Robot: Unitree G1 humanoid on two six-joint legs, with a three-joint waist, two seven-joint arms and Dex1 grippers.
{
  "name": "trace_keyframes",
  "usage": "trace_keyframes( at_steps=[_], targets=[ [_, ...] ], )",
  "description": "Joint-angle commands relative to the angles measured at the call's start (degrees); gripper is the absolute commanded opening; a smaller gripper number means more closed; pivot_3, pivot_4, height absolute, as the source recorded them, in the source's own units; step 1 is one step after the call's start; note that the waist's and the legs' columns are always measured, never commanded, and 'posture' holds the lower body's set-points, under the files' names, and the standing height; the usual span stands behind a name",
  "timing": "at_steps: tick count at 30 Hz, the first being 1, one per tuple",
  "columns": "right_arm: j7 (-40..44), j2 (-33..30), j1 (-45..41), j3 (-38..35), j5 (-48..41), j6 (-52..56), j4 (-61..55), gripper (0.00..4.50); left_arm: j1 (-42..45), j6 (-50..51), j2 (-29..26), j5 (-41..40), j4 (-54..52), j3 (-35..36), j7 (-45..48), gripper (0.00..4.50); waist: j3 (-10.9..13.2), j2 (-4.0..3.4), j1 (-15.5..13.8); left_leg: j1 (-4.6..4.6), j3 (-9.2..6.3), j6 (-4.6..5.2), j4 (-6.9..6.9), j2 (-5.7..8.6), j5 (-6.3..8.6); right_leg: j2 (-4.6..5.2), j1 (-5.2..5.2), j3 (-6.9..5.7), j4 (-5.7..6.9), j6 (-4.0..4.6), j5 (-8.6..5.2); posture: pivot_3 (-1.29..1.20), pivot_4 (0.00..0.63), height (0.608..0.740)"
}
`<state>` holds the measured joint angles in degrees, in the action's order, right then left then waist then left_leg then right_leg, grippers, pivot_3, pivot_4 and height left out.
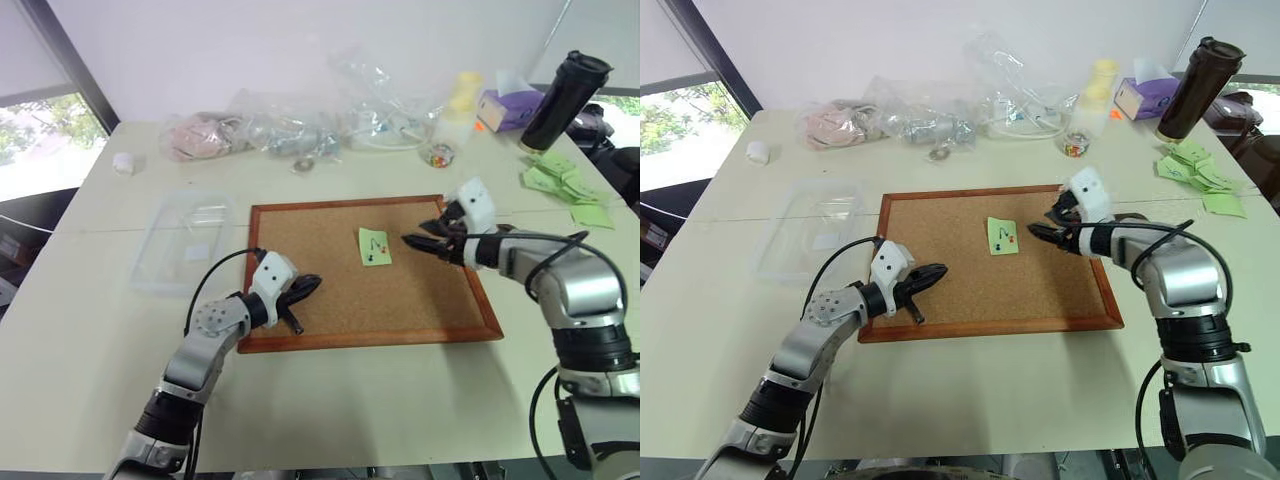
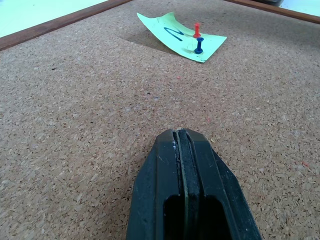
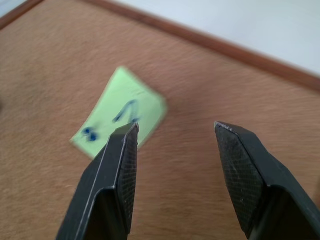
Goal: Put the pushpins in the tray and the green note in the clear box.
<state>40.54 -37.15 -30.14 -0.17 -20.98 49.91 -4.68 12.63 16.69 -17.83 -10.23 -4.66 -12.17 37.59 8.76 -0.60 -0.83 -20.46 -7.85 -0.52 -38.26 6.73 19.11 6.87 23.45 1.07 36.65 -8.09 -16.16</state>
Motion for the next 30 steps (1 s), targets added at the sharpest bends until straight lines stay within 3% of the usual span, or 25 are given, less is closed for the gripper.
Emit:
trace_keyframes(
  at_steps=[1,30],
  targets=[
    [-0.41,-0.37,-0.28,0.94,1.39,-2.40,-2.25,2.44,-1.69,1.19,-0.16,0.77,0.99,-1.22,0.12,0.00,0.00,0.00,0.01,0.00,0.00,0.00,0.00,0.00,0.00,0.00,0.00,0.00,0.00,0.00,0.00,0.00,0.150,0.740],
    [0.06,4.40,-1.23,7.13,7.14,-10.16,6.07,2.44,-3.35,2.52,-0.36,0.59,-1.53,-1.48,-1.12,0.00,0.00,0.00,0.23,0.00,0.00,0.00,0.05,-0.02,0.00,-0.03,0.06,0.01,0.00,0.00,0.00,0.00,0.150,0.740]
  ],
)
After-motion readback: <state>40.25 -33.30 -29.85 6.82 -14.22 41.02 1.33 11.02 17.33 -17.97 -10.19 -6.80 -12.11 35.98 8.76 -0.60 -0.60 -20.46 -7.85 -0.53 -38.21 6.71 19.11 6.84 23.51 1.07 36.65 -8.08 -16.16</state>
